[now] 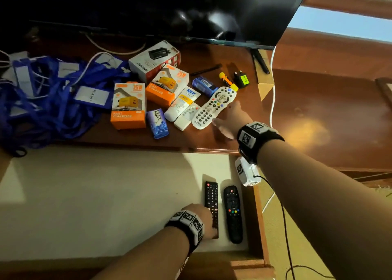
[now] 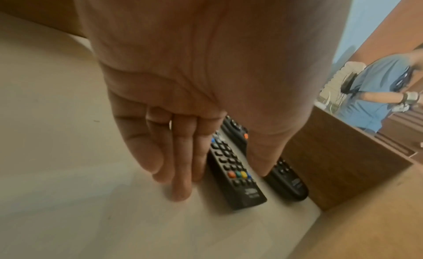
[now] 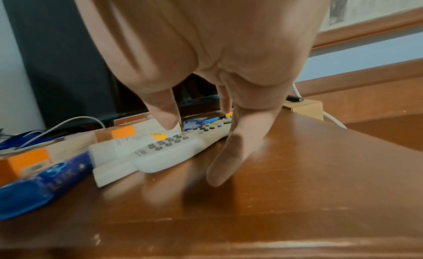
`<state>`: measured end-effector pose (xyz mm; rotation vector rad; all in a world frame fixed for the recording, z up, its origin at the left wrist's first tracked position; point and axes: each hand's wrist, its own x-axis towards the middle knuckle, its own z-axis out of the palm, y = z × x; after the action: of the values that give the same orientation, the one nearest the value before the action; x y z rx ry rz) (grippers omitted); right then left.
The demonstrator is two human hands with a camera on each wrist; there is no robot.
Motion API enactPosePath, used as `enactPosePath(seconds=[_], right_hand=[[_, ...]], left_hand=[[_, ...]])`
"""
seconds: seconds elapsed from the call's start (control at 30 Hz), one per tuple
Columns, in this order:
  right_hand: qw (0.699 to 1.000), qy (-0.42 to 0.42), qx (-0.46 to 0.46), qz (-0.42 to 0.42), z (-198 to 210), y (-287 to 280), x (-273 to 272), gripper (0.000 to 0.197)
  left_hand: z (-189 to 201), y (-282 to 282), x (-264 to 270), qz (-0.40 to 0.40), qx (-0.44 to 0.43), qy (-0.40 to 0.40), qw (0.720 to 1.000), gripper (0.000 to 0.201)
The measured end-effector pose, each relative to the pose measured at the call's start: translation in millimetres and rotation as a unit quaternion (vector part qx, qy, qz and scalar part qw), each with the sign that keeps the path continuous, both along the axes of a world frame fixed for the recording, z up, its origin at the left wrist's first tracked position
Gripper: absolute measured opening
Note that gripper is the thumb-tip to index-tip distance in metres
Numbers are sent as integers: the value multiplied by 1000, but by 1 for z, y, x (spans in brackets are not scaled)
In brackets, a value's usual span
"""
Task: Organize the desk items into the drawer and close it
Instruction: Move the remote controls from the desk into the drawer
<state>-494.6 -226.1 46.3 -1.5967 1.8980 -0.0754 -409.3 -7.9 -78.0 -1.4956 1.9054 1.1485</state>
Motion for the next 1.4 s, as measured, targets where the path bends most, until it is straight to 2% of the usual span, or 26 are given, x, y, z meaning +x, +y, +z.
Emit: enactPosePath(seconds=[0.13,0.27,0.37,0.43,0.5,0.63,0.77,0.8,0.87,0.97,1.1,1.27,1.4], right_hand=[[991,-62,9,-116,-25,-28,13,78],[989,-37,-2,-144,-45,-56,26,113],[990,4,-17,-136,-61,-75,36,135],[991,16,-22,-133,-67,-82,38,134],[990,12,-4,-140,-67,-83,38,129],[990,18,35,-135,-52,-60,19,127],[993,26,70,-93,-23,3,-13,96],[994,19,69,-85,-20,21,-22,93],[997,6,59,-55,-10,58,-36,102],[998,-30,46,3,-1,115,-44,124],[991,-11,78,111,-4,166,-30,136],[968,-3,150,204,-36,188,2,129],[959,33,163,231,-67,178,24,125]], left_hand=[[20,-8,23,15,-8,21,1000,45],[58,-27,60,129,-124,45,983,39],[86,-55,82,239,-263,53,933,28],[102,-78,92,275,-354,63,892,24],[114,-103,97,274,-401,60,872,22],[115,-149,90,219,-404,-49,887,46],[100,-167,74,160,-406,-115,892,52],[97,-168,71,152,-407,-127,892,53],[93,-169,66,149,-408,-146,889,54],[92,-168,63,162,-418,-151,881,50],[92,-161,62,141,-412,-157,886,43],[88,-147,66,110,-402,-118,901,32],[103,-121,78,149,-400,-42,903,42]])
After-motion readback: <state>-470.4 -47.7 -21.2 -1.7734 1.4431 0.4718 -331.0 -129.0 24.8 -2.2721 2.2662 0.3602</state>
